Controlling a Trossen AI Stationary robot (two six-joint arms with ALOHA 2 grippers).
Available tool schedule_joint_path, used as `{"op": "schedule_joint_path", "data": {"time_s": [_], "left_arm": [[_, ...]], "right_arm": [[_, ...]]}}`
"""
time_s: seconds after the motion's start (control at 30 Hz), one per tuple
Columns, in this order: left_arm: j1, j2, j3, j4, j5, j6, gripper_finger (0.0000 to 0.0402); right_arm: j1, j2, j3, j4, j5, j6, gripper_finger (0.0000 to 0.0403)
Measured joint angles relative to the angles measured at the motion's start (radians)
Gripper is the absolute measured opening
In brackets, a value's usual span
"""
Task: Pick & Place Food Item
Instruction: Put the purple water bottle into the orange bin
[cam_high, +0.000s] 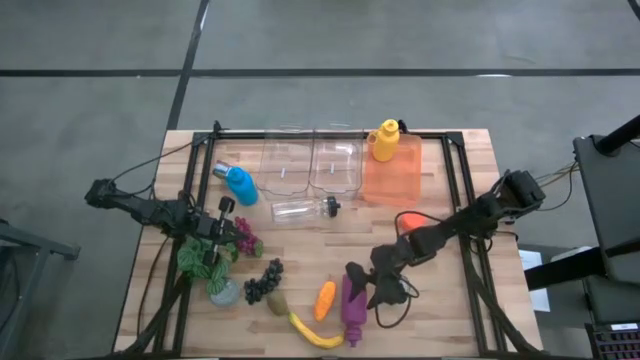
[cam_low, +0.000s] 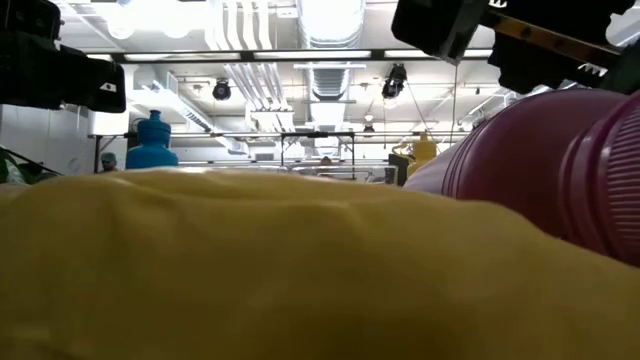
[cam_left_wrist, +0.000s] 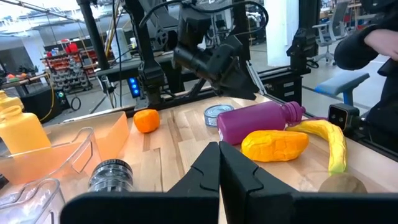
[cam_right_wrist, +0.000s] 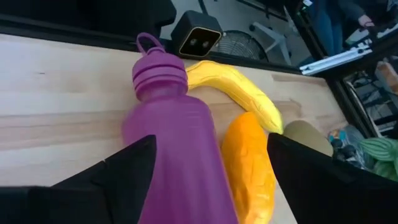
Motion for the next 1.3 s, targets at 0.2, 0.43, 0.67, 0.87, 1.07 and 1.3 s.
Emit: {"op": "schedule_joint_path", "data": {"time_s": [0.2, 0.43, 0.67, 0.87, 1.07, 1.3], "left_arm": [[0.000, 0.000, 0.000, 0.000, 0.000, 0.000, 0.0001], [0.000, 0.007, 0.000, 0.000, 0.000, 0.000, 0.0001], [0.000, 0.006, 0.000, 0.000, 0.000, 0.000, 0.0001], [0.000, 0.006, 0.000, 0.000, 0.000, 0.000, 0.0001], [0.000, 0.006, 0.000, 0.000, 0.000, 0.000, 0.0001], [0.000, 0.006, 0.000, 0.000, 0.000, 0.000, 0.0001]], "right_arm": [[-0.009, 0.054, 0.029, -0.003, -0.002, 0.052, 0.0304], [-0.016, 0.113, 0.066, 0.002, -0.024, 0.069, 0.0348], [-0.026, 0.170, 0.091, 0.002, -0.033, 0.093, 0.0353], [-0.040, 0.173, 0.089, 0.002, -0.035, 0.109, 0.0353], [-0.066, 0.160, 0.079, -0.027, -0.007, 0.172, 0.0353], [-0.099, 0.156, 0.078, -0.061, 0.010, 0.278, 0.0353]]}}
